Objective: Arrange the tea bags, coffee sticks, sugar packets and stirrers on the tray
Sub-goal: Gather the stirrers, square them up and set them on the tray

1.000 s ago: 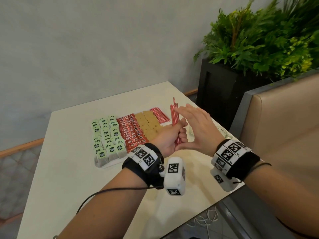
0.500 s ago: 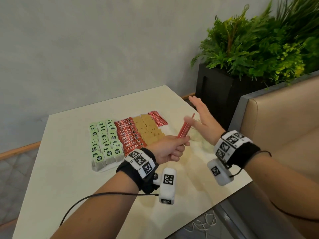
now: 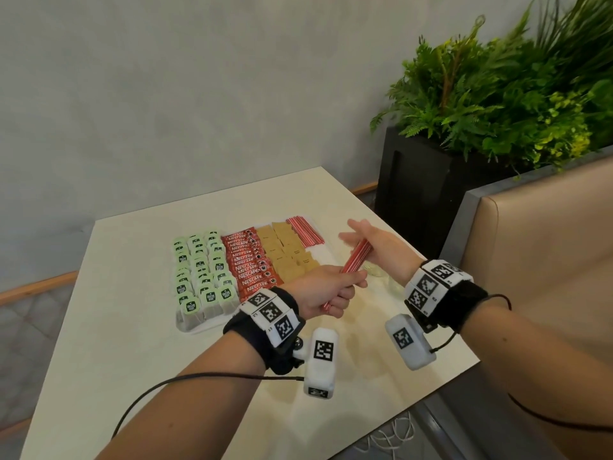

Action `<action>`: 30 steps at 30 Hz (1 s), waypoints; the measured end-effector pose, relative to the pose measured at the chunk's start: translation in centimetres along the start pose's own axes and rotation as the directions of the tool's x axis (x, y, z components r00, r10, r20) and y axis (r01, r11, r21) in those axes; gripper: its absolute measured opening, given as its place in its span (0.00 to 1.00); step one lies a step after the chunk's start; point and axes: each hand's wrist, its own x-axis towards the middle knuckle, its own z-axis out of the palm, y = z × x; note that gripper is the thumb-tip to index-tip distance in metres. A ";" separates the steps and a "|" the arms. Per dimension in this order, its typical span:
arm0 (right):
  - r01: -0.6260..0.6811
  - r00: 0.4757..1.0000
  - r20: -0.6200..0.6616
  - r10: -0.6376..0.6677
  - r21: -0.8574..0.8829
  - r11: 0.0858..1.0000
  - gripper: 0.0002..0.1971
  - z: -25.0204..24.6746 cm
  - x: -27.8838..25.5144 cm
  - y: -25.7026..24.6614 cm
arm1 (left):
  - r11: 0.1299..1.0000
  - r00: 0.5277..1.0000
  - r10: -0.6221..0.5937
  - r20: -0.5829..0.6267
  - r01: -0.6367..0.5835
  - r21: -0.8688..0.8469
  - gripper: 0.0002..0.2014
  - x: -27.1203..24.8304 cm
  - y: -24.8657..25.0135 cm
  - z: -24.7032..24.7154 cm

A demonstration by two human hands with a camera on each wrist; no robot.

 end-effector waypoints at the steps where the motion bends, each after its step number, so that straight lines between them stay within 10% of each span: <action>1: -0.048 0.999 0.017 0.047 0.060 0.997 0.26 0.4 0.2 0.1 | 0.999 1.000 0.010 -0.018 -0.009 0.053 0.10 0.0 -0.1 0.0; 4: -0.078 0.990 -0.101 0.100 0.206 0.975 0.26 0.4 0.4 -0.1 | 0.917 0.986 0.111 -0.126 -0.053 0.395 0.12 0.0 -0.3 0.0; 10: 0.006 0.993 -0.113 -0.026 -0.172 0.985 0.26 0.6 -1.1 -0.1 | 0.496 0.905 0.410 -0.117 -0.113 0.861 0.14 0.5 0.4 0.2; 14: 0.019 0.995 -0.078 -0.058 -0.435 0.900 0.32 0.5 -1.7 -0.5 | 0.162 0.823 0.563 -0.080 -0.014 0.987 0.14 0.6 0.5 -0.2; 20: 0.052 0.987 -0.083 -0.137 -0.640 0.767 0.23 0.1 -1.6 -0.2 | -0.033 0.772 0.636 0.003 0.024 0.999 0.14 1.0 0.8 -0.7; 25: -0.029 0.966 -0.230 -0.119 -0.550 0.835 0.20 -1.2 -1.8 0.5 | 0.077 0.808 0.587 -0.041 -0.006 0.997 0.10 0.9 0.2 -1.9; 30: -0.086 0.935 -0.337 -0.113 -0.522 0.849 0.21 -2.0 -1.6 0.8 | 0.857 0.855 0.319 -0.410 -0.075 0.510 0.10 1.2 -1.0 -3.5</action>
